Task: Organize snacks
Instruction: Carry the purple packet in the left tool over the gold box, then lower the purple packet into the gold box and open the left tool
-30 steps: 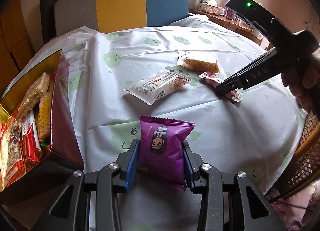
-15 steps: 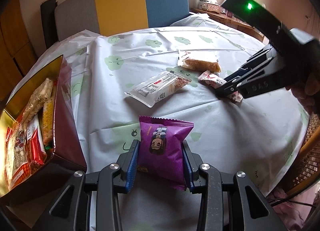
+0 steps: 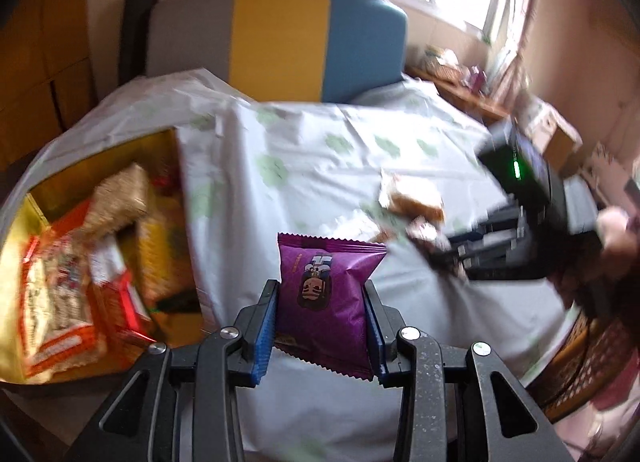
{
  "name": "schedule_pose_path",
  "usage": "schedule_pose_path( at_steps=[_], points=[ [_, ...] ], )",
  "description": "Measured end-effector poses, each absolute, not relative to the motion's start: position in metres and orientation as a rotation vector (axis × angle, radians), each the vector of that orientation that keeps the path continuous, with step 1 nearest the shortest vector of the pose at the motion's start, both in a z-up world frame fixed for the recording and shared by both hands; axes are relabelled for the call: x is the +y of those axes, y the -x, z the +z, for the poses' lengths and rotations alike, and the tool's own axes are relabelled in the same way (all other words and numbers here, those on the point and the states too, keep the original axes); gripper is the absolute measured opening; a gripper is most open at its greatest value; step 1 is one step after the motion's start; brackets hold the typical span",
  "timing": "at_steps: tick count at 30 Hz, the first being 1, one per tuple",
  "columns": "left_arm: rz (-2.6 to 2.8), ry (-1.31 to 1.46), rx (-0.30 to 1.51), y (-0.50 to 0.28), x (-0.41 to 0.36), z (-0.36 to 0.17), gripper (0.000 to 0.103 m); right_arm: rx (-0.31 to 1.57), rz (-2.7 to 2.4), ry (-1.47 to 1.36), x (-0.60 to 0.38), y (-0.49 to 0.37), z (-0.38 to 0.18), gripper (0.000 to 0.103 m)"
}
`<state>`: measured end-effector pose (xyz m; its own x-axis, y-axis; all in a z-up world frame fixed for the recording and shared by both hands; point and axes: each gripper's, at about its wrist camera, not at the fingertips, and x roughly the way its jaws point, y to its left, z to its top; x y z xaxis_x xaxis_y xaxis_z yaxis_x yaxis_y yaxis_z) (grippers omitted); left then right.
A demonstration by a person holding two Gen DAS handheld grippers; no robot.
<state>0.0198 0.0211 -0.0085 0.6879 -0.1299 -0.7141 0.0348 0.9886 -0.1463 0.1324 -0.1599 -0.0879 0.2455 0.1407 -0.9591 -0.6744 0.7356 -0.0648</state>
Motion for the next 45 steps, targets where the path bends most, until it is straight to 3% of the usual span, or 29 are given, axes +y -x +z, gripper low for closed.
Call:
schedule_pose_path(
  at_steps=[7,19,30,33,45],
  points=[
    [0.06,0.278,0.763,-0.023,0.102,0.022,0.039,1.201,0.592,0.533,-0.16,-0.132,-0.087,0.023],
    [0.41,0.545,0.844,-0.066,0.253,-0.003,0.039,1.192,0.591,0.551,-0.157,-0.129,-0.087,0.023],
    [0.442,0.613,0.93,-0.125,0.295,-0.028,0.045,1.194,0.593,0.544,-0.159,-0.133,-0.087,0.023],
    [0.449,0.615,0.93,-0.13,0.297,-0.03,0.052,1.193,0.593,0.543,-0.159,-0.133,-0.087,0.023],
    [0.52,0.452,0.917,-0.068,0.255,-0.027,0.051,1.184,0.594,0.555,-0.159,-0.133,-0.087,0.023]
  ],
)
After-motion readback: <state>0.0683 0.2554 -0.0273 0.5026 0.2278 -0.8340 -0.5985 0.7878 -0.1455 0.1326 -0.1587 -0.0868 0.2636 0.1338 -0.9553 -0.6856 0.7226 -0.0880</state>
